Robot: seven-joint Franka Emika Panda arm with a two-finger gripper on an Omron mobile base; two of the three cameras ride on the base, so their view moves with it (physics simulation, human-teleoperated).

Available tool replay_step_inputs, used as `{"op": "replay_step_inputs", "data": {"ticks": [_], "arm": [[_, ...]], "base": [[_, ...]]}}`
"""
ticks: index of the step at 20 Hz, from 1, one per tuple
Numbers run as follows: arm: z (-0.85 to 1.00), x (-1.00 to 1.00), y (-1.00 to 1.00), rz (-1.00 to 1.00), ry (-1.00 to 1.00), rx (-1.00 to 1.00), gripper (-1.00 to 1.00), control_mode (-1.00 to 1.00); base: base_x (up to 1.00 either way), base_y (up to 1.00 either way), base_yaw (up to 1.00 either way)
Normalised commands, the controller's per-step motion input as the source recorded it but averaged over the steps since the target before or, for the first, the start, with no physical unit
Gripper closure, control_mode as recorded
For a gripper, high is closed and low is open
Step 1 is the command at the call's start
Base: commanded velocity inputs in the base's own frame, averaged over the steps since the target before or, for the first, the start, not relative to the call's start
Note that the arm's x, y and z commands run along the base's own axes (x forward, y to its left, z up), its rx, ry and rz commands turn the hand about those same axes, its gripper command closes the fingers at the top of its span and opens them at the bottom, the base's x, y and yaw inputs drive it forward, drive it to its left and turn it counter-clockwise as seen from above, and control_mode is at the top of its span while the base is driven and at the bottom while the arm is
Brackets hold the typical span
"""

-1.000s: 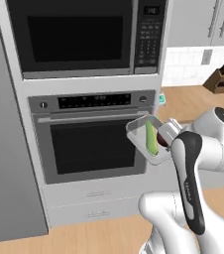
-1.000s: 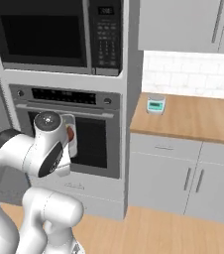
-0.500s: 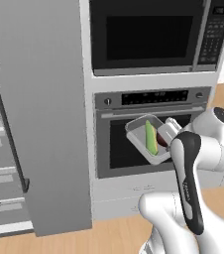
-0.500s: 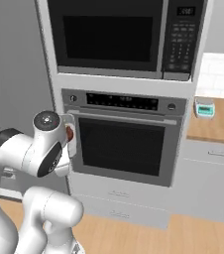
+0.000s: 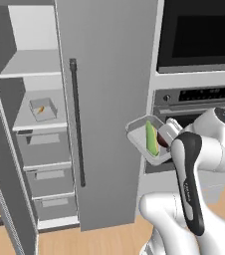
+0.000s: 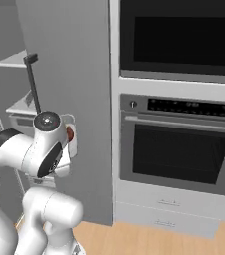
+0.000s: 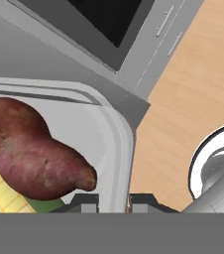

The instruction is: Take the meat container that has the shrimp and place it on the second highest rack of the freezer. Then take the vegetable container that has the corn and potato and place it on the highest rack of the freezer.

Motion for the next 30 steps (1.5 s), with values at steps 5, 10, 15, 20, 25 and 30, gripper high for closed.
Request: {"op": "replay_step_inputs", "data": {"ticks": [5, 10, 15, 20, 25, 30], "arm": [[0.0, 0.0, 0.0, 0.0, 0.0, 0.0, 1.0, 1.0], [0.0, 0.0, 0.0, 0.0, 0.0, 0.0, 1.0, 1.0], [0.0, 0.0, 0.0, 0.0, 0.0, 0.0, 1.0, 1.0], [0.0, 0.0, 0.0, 0.0, 0.0, 0.0, 1.0, 1.0], [0.0, 0.0, 0.0, 0.0, 0.0, 0.0, 1.0, 1.0], [0.0, 0.0, 0.0, 0.0, 0.0, 0.0, 1.0, 1.0]], "base": [[0.01, 1.0, -0.03], [0.1, 0.8, -0.01], [0.18, 0.04, 0.0], [0.31, 0.07, 0.0], [0.52, 0.33, 0.0], [0.45, 0.52, 0.0]]}}
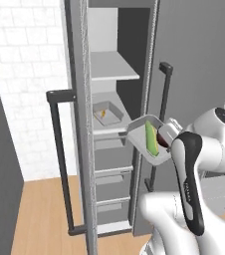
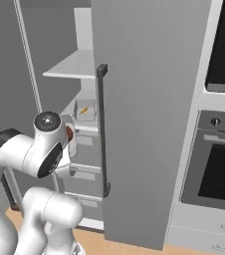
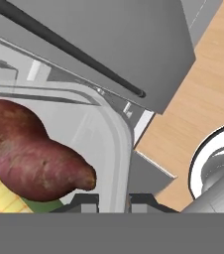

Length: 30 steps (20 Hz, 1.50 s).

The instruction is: Take the meat container that has the shrimp and place it on the second highest rack of the freezer. Then take the vegetable container that has the corn and potato and place it on the highest rack of the freezer.

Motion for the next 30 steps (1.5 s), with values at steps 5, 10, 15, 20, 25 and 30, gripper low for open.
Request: {"op": "replay_step_inputs", "data": {"ticks": [5, 10, 15, 20, 25, 30], "arm": [[0.0, 0.0, 0.0, 0.0, 0.0, 0.0, 1.0, 1.0], [0.0, 0.0, 0.0, 0.0, 0.0, 0.0, 1.0, 1.0], [0.0, 0.0, 0.0, 0.0, 0.0, 0.0, 1.0, 1.0], [0.0, 0.0, 0.03, -0.02, 0.0, -0.01, 1.0, -1.0], [0.18, 0.0, 0.05, -0.1, -0.06, 0.0, 1.0, -1.0], [0.69, 0.0, 0.0, -0.09, -0.12, 0.11, 1.0, -1.0]], "base": [[0.34, 0.37, 0.0], [0.36, 0.12, 0.0], [0.4, 0.27, -0.01], [0.14, 0.16, -0.01], [0.0, 0.0, 0.0], [0.0, 0.0, 0.0]]}}
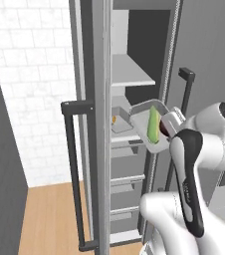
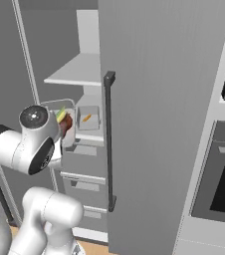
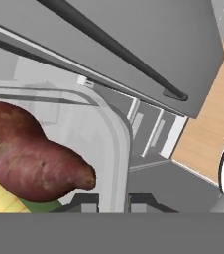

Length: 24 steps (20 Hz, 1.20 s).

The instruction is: Take the meat container that has the shrimp and place it on the second highest rack of the freezer. Then take the vegetable container that has the corn and potato and place it on the highest rack of the freezer.

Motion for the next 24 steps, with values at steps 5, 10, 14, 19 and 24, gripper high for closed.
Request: {"op": "replay_step_inputs", "data": {"ticks": [5, 10, 14, 19, 24], "arm": [[0.68, 0.0, 0.08, -0.06, -0.04, 0.1, 1.0, -1.0], [0.6, 0.09, 0.26, -0.01, -0.02, 0.01, 1.0, -1.0], [0.58, 0.25, 0.09, 0.0, -0.01, 0.04, 1.0, -1.0], [0.47, 0.34, 0.0, -0.07, -0.01, 0.1, 1.0, -1.0], [0.23, 0.48, 0.01, -0.09, 0.0, 0.02, 1.0, -1.0]], "base": [[0.0, 0.0, 0.0], [0.0, 0.0, 0.0], [0.0, 0.0, 0.0], [0.0, 0.0, 0.0], [0.0, 0.0, 0.0]]}}
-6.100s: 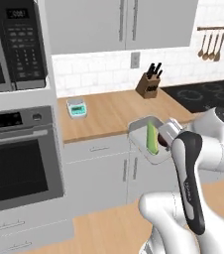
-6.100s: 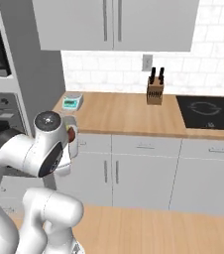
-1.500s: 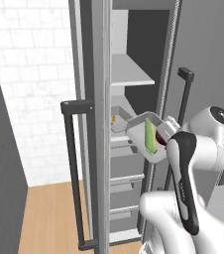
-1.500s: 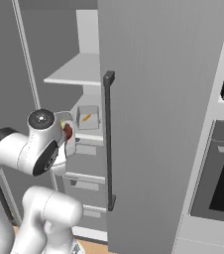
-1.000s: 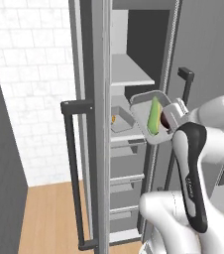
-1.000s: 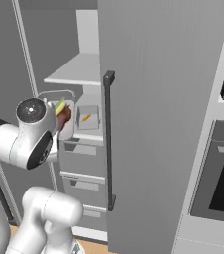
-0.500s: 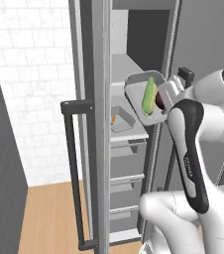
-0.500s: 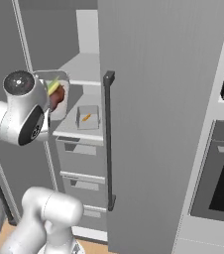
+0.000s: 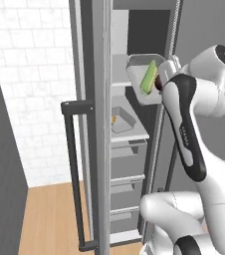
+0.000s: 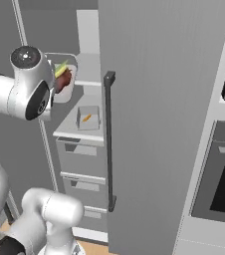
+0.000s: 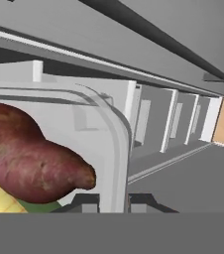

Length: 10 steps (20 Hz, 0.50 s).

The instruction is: Take the meat container that has the shrimp and place it on the second highest rack of the freezer. Then take the vegetable container that has the corn and potato and place it on the highest rack of the freezer.

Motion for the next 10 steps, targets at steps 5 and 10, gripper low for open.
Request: {"op": "replay_step_inputs", "data": {"ticks": [5, 10], "arm": [[0.0, 0.63, 0.01, -0.07, 0.0, 0.0, 1.0, -1.0], [0.0, 0.76, 0.15, -0.03, 0.03, 0.0, 1.0, -1.0]], "base": [[0.0, 0.0, 0.0], [0.0, 0.0, 0.0]]}}
